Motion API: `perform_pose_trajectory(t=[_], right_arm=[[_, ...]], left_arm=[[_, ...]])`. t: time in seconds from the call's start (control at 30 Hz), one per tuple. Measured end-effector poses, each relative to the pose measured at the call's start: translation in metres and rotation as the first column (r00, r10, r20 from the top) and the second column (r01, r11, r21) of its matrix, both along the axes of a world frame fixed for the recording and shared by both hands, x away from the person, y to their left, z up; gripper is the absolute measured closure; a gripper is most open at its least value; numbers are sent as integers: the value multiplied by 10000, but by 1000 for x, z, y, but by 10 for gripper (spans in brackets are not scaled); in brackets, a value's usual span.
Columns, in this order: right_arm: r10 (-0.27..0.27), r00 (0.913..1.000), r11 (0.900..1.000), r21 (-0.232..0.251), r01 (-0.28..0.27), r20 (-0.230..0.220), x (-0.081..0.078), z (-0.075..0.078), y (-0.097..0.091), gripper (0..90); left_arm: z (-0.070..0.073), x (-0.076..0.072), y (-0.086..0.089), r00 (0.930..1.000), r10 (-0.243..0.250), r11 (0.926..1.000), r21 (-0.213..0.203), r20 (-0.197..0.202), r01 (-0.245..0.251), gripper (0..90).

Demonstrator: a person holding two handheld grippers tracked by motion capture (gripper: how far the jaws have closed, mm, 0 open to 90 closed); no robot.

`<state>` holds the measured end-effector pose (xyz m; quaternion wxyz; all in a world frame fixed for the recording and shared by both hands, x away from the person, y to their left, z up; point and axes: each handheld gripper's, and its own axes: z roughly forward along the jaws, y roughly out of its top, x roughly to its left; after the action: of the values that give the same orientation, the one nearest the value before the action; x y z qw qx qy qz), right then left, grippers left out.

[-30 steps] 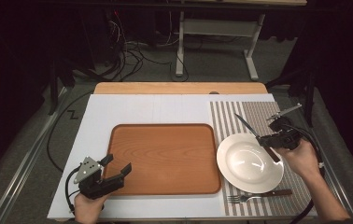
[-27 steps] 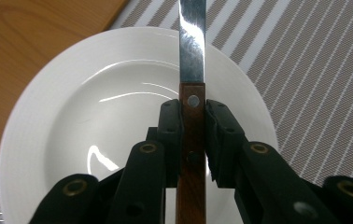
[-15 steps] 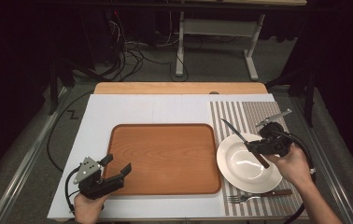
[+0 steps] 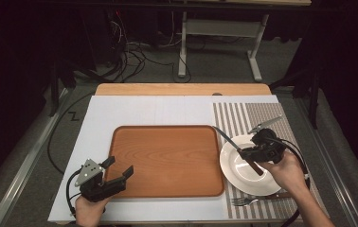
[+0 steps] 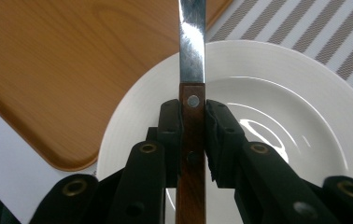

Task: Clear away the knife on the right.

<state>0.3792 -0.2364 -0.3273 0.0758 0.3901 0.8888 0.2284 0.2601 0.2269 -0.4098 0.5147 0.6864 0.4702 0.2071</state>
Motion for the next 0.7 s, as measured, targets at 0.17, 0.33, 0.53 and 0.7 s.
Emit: perform_pose_trajectory(t=[0.17, 0.33, 0.53, 0.7], right_arm=[[264, 9996, 9997, 16, -264, -75, -5, -1, 12, 778], [428, 9989, 9991, 50, -427, -187, -5, -5, 23, 778], [613, 9976, 9981, 79, -611, -317, -6, -9, 37, 778], [758, 9965, 9970, 205, -751, -356, -7, -9, 47, 778]], left_arm=[[0, 0, 0, 10000, -14, 10000, 6, 7, 14, 218], [0, 0, 0, 10000, 6, 10000, 1, 18, -6, 218], [0, 0, 0, 10000, -1, 10000, -1, 19, 1, 218], [0, 0, 0, 10000, 12, 10000, -16, 43, -12, 218]])
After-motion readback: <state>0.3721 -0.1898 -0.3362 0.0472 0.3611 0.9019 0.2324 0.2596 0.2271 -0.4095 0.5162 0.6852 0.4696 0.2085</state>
